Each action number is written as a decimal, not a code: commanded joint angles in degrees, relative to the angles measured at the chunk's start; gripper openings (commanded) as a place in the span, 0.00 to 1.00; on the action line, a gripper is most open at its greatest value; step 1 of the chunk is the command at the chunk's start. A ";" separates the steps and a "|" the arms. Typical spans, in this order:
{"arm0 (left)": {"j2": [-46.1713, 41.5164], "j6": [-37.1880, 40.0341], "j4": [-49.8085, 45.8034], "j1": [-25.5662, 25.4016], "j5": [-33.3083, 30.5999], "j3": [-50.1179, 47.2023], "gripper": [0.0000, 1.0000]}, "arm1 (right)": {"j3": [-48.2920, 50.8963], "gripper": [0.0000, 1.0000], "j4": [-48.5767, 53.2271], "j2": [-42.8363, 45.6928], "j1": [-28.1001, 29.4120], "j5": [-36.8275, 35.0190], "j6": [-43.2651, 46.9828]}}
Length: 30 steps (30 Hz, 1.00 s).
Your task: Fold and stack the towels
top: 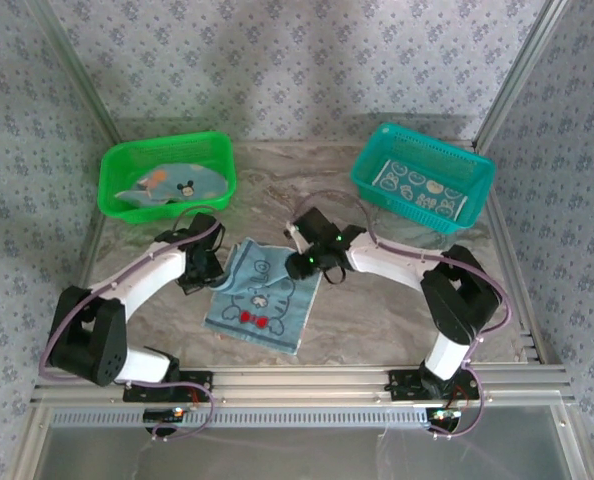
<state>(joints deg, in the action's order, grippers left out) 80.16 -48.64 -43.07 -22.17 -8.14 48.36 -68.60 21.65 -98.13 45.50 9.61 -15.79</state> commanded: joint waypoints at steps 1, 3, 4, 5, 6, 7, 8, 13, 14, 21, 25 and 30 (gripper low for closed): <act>1.30 1.17 0.55 -0.63 -0.06 0.31 0.00 | -9.93 0.34 2.99 -2.66 0.02 -0.30 -0.35; 1.23 0.93 1.03 -0.76 -0.12 0.04 0.00 | -15.95 0.35 5.02 -7.39 -0.04 0.44 -1.53; 1.14 0.82 1.29 -0.74 -0.05 -0.01 0.00 | -19.50 0.36 6.43 -10.34 -0.06 1.52 -2.13; 1.07 0.75 1.40 -0.75 -0.03 0.05 0.00 | -22.79 0.36 7.38 -13.07 -0.16 1.77 -2.19; 1.05 0.70 1.43 -0.70 -0.07 0.06 0.00 | -25.59 0.36 8.17 -15.55 -0.20 1.56 -2.40; 1.05 0.61 1.57 -0.73 -0.12 0.05 0.00 | -28.35 0.37 8.57 -18.14 -0.21 1.76 -3.35; 0.96 0.65 1.63 -0.74 -0.04 0.05 0.00 | -30.91 0.41 8.76 -20.50 -0.16 1.82 -4.56; 0.50 0.39 1.72 -0.83 0.34 -0.02 0.00 | -38.79 0.44 7.92 -29.18 -1.23 4.49 -9.14; 0.44 0.39 1.83 -0.82 0.44 -0.10 0.00 | -40.27 0.44 7.83 -30.58 -1.43 5.11 -10.07; 0.17 0.26 1.94 -0.90 0.84 -0.59 0.00 | -45.69 0.46 6.57 -36.85 -2.49 6.41 -13.23; 0.35 0.29 2.06 -0.88 0.99 -0.63 0.00 | -47.91 0.46 5.63 -39.82 -2.82 8.59 -14.02; 0.65 0.30 2.03 -0.85 0.94 -0.62 0.00 | -49.35 0.45 4.84 -41.96 -2.76 10.24 -14.42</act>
<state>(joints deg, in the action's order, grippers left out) 81.43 -48.51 -41.04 -22.63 -8.08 48.16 -116.20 26.59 -138.10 42.61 17.56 -28.86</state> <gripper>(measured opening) 0.049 0.449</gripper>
